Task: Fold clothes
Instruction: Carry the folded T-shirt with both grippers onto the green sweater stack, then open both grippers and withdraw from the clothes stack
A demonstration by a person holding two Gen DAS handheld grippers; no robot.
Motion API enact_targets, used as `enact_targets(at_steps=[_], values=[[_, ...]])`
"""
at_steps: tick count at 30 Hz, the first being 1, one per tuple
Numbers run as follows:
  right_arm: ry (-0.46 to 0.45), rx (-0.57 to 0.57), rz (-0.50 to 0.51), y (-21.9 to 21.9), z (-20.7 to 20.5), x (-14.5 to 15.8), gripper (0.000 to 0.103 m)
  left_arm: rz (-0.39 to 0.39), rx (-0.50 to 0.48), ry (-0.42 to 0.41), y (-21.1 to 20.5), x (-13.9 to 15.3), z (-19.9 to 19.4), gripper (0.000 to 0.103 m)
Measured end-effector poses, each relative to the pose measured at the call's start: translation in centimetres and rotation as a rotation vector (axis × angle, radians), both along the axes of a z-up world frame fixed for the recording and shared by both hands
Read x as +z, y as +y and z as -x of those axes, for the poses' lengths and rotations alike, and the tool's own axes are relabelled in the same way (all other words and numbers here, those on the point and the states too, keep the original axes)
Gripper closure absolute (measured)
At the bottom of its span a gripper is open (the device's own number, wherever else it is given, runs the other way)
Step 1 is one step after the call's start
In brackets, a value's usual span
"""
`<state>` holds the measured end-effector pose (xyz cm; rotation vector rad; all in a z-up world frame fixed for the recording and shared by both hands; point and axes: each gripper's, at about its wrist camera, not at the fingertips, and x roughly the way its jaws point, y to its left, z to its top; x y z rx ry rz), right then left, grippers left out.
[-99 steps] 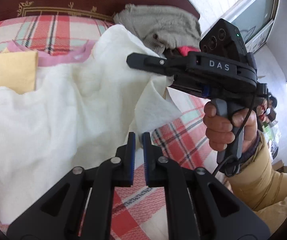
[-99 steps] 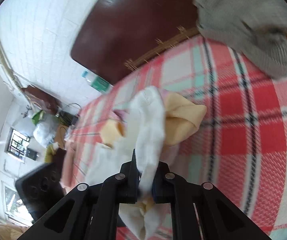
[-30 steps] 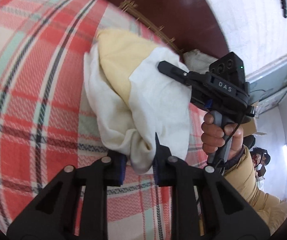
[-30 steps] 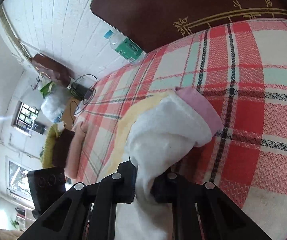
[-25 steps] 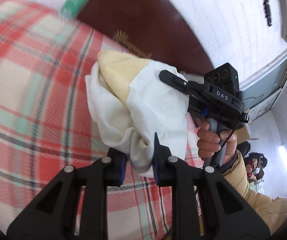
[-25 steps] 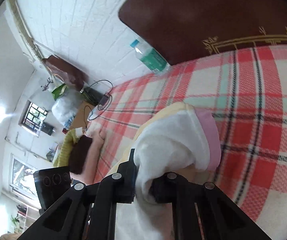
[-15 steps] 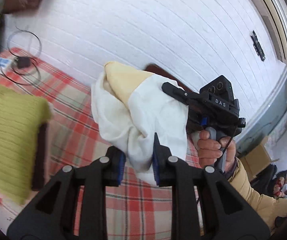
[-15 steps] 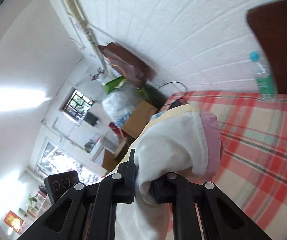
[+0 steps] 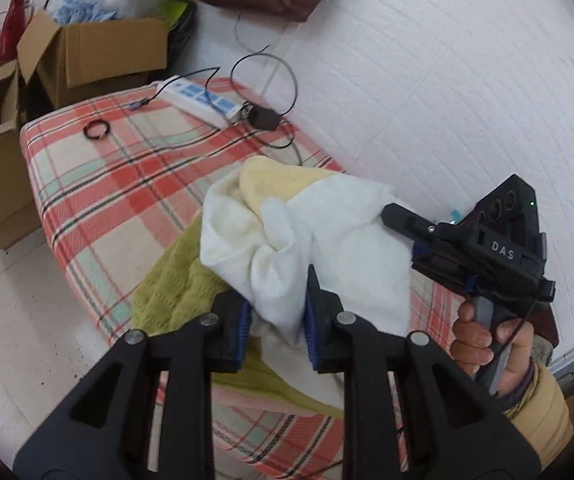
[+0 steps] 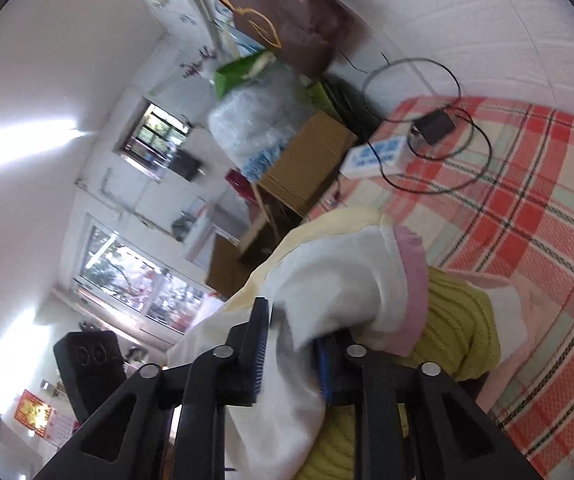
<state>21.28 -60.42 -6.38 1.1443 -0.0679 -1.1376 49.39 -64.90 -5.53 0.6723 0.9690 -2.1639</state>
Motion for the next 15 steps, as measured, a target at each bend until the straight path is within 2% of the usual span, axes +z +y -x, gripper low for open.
enact_targets(at_steps=[3, 4, 7, 8, 10, 15], values=[[-0.023, -0.014, -0.003, 0.8, 0.9, -1.9, 0.065, 0.006, -0.009, 0.035, 0.6, -1.0, -0.5, 0.077], [-0.037, -0.018, 0.007, 1.1, 1.2, -2.0, 0.064, 0.012, -0.010, 0.044, 0.7, -0.8, -0.6, 0.076], [0.003, -0.020, 0.018, 1.9, 1.4, -1.2, 0.063, 0.074, 0.010, 0.020, 1.4, 0.1, -0.6, 0.073], [0.031, -0.017, 0.027, 2.2, 1.4, -0.6, 0.061, 0.105, 0.021, -0.004, 1.9, 0.5, -0.5, 0.073], [0.111, -0.012, 0.035, 3.0, 0.9, 0.7, 0.059, 0.168, 0.044, -0.051, 3.1, 1.2, -0.1, 0.066], [0.364, 0.041, 0.044, 5.3, -1.6, 2.3, 0.058, 0.313, 0.093, -0.124, 6.9, 2.6, 0.4, 0.039]])
